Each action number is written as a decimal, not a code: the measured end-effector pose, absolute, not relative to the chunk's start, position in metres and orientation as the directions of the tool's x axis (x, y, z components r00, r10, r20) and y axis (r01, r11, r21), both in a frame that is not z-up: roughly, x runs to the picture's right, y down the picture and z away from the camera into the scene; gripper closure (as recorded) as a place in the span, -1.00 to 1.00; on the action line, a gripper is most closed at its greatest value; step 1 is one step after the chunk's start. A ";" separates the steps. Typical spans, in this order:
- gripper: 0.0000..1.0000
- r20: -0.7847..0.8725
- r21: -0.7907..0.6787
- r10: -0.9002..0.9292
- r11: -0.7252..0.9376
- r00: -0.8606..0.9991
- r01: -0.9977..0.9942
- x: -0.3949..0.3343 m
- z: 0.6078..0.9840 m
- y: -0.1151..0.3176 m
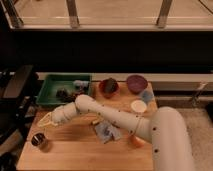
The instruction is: Place fork in purple bowl
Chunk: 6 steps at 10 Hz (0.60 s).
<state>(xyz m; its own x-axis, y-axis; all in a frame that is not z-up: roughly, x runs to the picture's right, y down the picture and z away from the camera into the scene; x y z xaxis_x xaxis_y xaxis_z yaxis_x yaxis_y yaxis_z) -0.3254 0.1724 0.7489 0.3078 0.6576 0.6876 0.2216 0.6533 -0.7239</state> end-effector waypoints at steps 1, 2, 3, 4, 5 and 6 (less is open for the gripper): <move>1.00 0.692 -0.720 0.657 0.655 0.300 0.227 -0.327 0.747 0.172; 1.00 0.698 -0.715 0.656 0.658 0.286 0.235 -0.329 0.741 0.169; 1.00 0.701 -0.713 0.657 0.659 0.279 0.239 -0.330 0.737 0.166; 1.00 0.704 -0.710 0.657 0.661 0.270 0.243 -0.332 0.731 0.161; 1.00 0.706 -0.708 0.661 0.660 0.254 0.251 -0.335 0.724 0.156; 1.00 0.714 -0.700 0.661 0.663 0.230 0.265 -0.339 0.714 0.149</move>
